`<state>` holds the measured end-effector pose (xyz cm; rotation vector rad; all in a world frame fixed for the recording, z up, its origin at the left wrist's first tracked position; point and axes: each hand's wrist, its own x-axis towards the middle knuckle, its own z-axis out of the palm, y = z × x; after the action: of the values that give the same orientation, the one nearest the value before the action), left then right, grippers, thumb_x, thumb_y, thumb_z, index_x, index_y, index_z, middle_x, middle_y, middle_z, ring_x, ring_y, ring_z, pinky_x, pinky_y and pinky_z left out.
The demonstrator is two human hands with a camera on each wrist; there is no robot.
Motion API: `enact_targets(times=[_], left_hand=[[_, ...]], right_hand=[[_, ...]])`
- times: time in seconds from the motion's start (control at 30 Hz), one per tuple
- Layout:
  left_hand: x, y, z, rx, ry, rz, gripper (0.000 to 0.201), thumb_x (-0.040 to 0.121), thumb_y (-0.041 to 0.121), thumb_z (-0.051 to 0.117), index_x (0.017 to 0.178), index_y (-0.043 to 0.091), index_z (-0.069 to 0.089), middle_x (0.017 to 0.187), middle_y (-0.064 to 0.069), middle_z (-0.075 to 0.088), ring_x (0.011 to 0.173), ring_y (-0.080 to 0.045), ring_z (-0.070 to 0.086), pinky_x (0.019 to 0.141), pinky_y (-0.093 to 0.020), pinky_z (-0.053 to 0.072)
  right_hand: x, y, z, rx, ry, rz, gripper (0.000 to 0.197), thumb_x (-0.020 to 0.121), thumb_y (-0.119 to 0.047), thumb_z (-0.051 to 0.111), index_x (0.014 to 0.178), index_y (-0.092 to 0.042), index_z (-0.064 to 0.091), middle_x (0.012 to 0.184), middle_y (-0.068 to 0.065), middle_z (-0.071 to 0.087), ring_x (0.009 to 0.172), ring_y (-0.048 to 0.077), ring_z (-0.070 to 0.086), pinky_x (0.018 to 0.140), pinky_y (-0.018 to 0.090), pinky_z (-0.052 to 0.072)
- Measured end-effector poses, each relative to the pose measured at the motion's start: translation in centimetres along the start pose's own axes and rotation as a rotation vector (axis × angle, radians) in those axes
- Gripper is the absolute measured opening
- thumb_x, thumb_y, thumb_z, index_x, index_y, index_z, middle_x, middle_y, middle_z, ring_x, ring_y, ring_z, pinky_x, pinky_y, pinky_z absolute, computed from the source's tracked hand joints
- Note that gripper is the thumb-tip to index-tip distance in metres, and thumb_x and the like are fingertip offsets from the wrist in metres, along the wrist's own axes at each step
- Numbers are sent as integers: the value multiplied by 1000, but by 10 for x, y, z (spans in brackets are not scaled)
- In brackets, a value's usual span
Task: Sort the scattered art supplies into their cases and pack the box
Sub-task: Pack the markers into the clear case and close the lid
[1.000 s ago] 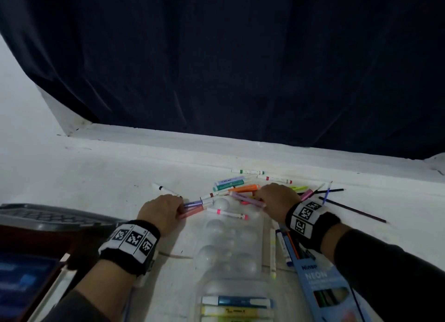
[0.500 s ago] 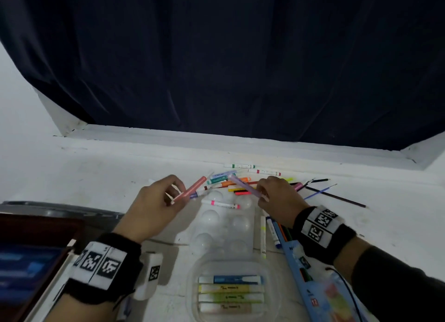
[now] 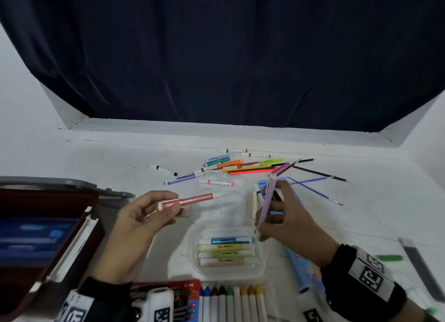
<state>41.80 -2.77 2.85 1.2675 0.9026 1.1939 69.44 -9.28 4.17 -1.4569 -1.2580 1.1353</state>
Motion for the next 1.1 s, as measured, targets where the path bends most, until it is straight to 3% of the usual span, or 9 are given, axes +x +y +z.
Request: enact_targets(times=[0.17, 0.27, 0.37, 0.43, 0.53, 0.7, 0.87, 1.0, 1.1], left_hand=[[-21, -5, -4, -60, 32, -48, 71, 48, 51, 95, 102, 10, 74, 102, -18, 72, 97, -25, 71, 82, -26, 58], [-28, -7, -2, -156, 82, -123, 48, 63, 32, 87, 101, 5, 75, 108, -24, 71, 98, -25, 70, 85, -31, 58], [-33, -8, 5, -232, 88, -181, 32, 83, 22, 67, 106, -1, 70, 102, -16, 73, 98, -32, 70, 90, -39, 58], [-36, -7, 10, -263, 81, -205, 24, 94, 21, 56, 104, 2, 67, 92, -6, 71, 91, -34, 71, 83, -38, 60], [-40, -8, 13, -243, 62, -284, 29, 101, 26, 47, 108, 5, 66, 79, -7, 62, 69, -29, 66, 65, -33, 60], [-44, -23, 5, -60, 2, -303, 34, 104, 30, 42, 116, 13, 69, 66, -2, 39, 53, -10, 31, 47, -20, 31], [-48, -29, -5, 116, -60, -306, 26, 103, 19, 48, 115, 24, 70, 83, -6, 49, 60, -14, 38, 55, -25, 35], [-47, -22, -3, 39, -76, -274, 23, 96, 13, 57, 118, 13, 63, 87, -15, 63, 72, -23, 59, 73, -37, 48], [-42, -16, 2, -109, -23, -251, 30, 87, 15, 64, 114, 3, 59, 91, -23, 70, 96, -34, 72, 92, -47, 53]], right_hand=[[-15, 3, 7, 89, -65, 54, 12, 103, -8, 43, 114, -10, 47, 80, 22, 66, 79, 38, 69, 75, 46, 59], [-15, 5, 12, -1, -43, 14, 20, 103, -21, 46, 102, -2, 54, 81, 23, 66, 79, 34, 67, 84, 51, 57], [-13, 8, 19, -291, 3, -146, 25, 99, -30, 55, 78, -15, 59, 81, 8, 65, 79, 17, 62, 85, 41, 53], [-11, 7, 22, -410, 42, -222, 18, 96, -29, 60, 79, -25, 61, 84, -3, 62, 77, 11, 58, 75, 32, 51], [-9, 5, 26, -240, 24, -184, 8, 95, -16, 63, 100, -21, 59, 86, 0, 66, 66, 12, 66, 60, 26, 52], [-12, 17, 28, -124, -22, -124, 21, 91, 0, 60, 100, -16, 49, 86, 11, 72, 73, 23, 73, 67, 35, 59], [-11, 32, 29, -105, -15, -89, 8, 97, -5, 52, 92, -5, 59, 81, 12, 72, 76, 24, 72, 76, 45, 60], [-11, 39, 27, -233, -65, -122, 10, 94, -4, 59, 90, -10, 66, 86, 5, 73, 81, 14, 73, 79, 38, 60], [-9, 45, 23, -358, -81, -189, 11, 91, -8, 64, 94, -17, 69, 92, -4, 72, 85, 8, 71, 78, 33, 59]])
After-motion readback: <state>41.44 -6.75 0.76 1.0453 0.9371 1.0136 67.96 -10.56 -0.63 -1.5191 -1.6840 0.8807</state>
